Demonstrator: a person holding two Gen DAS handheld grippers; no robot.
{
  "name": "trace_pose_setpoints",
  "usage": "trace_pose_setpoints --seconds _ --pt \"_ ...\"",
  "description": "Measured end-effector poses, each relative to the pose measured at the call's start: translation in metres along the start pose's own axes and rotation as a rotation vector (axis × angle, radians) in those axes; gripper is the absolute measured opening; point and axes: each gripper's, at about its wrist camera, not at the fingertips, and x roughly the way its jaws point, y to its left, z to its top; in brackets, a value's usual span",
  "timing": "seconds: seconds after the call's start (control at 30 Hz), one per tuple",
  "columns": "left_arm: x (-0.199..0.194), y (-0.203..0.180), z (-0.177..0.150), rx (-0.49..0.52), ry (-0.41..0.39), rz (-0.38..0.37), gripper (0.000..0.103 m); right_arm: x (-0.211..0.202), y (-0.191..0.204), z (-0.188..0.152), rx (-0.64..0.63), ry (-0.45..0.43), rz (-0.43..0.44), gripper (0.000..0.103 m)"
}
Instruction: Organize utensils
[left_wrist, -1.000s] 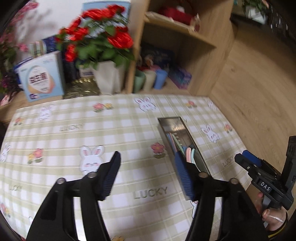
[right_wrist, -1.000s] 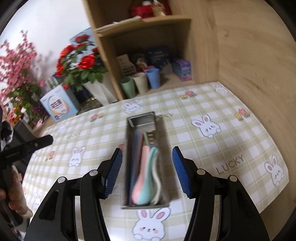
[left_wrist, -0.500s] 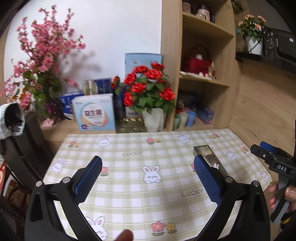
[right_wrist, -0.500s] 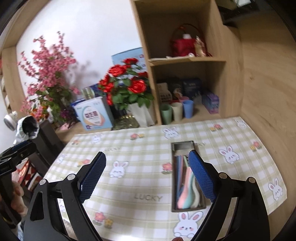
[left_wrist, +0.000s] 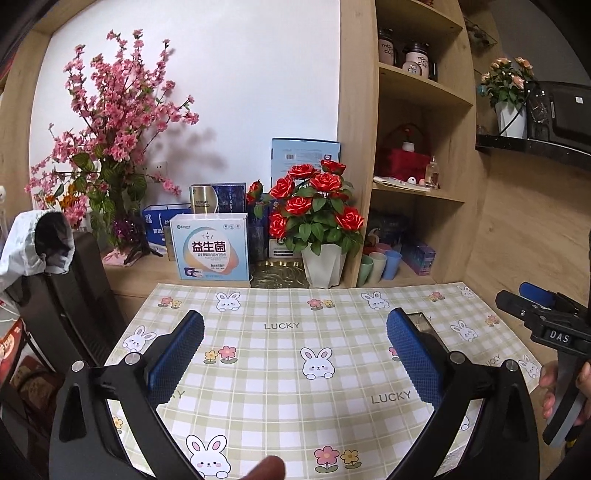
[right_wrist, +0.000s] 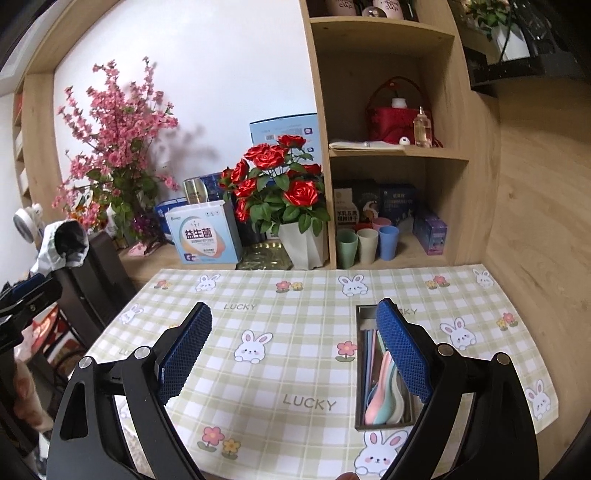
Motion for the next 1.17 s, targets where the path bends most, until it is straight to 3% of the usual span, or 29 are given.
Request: trace_pose_setpoints --seconds 0.7,1.17 --pt "0.010 0.001 -0.006 -0.017 0.042 -0.023 0.097 -0.006 0.004 0.000 -0.031 -0.018 -0.032 0.087" --pt "0.010 -0.002 -0.006 -0.007 0.040 0.007 0.097 -0.006 0.004 -0.001 -0.020 -0.018 -0.041 0.087"
